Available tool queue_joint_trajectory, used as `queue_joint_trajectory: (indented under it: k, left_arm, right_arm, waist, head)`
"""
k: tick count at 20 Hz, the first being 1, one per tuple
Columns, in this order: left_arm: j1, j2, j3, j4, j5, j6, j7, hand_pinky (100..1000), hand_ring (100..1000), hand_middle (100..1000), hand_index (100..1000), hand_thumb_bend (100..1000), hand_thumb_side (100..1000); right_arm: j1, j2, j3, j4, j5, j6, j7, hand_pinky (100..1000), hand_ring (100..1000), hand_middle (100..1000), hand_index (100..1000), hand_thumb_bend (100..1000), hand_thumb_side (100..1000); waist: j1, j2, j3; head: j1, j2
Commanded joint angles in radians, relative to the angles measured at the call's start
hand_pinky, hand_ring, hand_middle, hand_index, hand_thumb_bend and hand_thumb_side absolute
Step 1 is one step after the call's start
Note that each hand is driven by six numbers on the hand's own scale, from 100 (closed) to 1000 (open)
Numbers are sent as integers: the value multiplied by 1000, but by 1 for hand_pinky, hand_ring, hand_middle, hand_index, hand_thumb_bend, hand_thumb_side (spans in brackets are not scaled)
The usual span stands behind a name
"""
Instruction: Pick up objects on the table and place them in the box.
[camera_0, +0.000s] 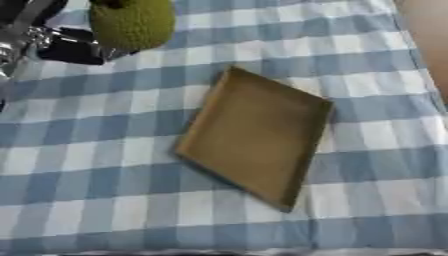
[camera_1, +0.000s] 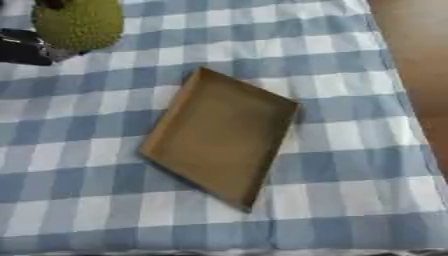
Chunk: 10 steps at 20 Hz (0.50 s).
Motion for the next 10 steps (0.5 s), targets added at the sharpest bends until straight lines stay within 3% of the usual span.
queue_joint_trajectory:
  k: [1, 4, 10]
  left_arm:
    - [-17, -32, 9, -23, 30, 12, -32, 390, 275, 360, 395, 453, 100]
    - [-22, -94, 17, -24, 65, 32, -69, 393, 273, 355, 382, 363, 100]
    - [-12, -149, 23, -8, 84, 59, -157, 396, 267, 340, 359, 303, 100]
  right_arm:
    - [-5, -47, -12, -16, -9, 21, -2, 751, 742, 624, 725, 100, 470]
    - [-4, -57, -13, -16, -13, 49, -3, 750, 744, 620, 722, 100, 470]
    - [-7, -87, -12, -9, -10, 98, 3, 750, 743, 618, 722, 100, 470]
  waist:
    - [-6, -27, 2]
    - [-5, -32, 4]
    - [3, -42, -4]
  head:
    - [-18, 5]
    - [-22, 5]
    - [-21, 5]
